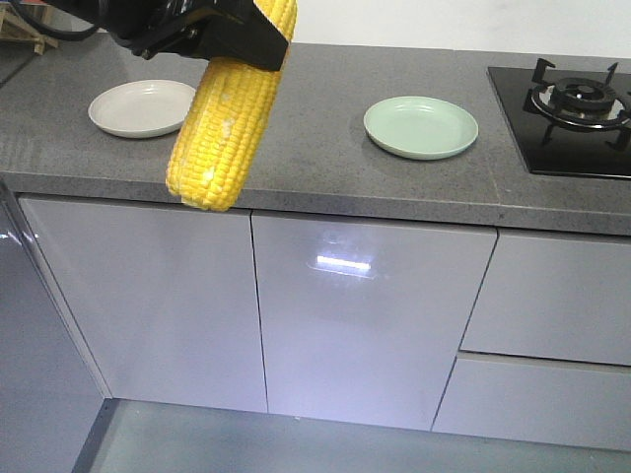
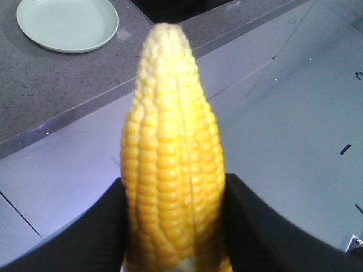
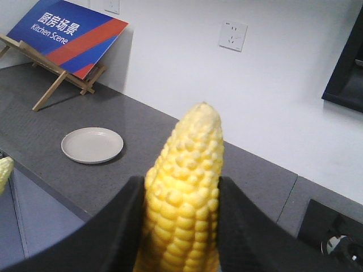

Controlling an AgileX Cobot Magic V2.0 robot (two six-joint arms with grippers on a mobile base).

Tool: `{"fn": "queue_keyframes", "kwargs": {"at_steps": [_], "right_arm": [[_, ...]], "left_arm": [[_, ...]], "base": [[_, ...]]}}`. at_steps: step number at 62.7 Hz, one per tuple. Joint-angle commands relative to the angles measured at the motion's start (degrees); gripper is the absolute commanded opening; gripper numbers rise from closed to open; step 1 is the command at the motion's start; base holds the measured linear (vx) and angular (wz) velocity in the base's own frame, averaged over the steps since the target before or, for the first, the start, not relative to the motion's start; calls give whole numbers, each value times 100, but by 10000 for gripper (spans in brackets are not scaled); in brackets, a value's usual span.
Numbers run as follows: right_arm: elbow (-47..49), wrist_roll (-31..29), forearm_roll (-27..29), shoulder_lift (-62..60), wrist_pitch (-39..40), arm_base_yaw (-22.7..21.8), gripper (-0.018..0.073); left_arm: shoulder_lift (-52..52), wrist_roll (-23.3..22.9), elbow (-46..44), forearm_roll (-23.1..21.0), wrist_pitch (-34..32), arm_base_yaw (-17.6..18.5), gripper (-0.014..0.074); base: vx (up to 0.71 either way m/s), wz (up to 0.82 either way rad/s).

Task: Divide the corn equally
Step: 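Drive the base along the counter toward the second pair of plates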

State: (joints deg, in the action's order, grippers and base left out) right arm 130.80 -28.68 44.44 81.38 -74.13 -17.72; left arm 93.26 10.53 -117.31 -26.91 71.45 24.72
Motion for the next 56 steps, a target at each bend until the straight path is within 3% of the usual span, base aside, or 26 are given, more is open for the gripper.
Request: {"fn": "queue_keyframes", "kwargs": {"at_steps": [1, 56], "right_arm": [[79, -18, 156, -91, 26, -40, -4], [79, -18, 156, -91, 26, -40, -4]], "left_arm": [[-217, 6, -150, -206, -291, 15, -7], [-217, 6, -150, -206, -291, 15, -7]], "base": [[13, 5], [11, 3]]}}
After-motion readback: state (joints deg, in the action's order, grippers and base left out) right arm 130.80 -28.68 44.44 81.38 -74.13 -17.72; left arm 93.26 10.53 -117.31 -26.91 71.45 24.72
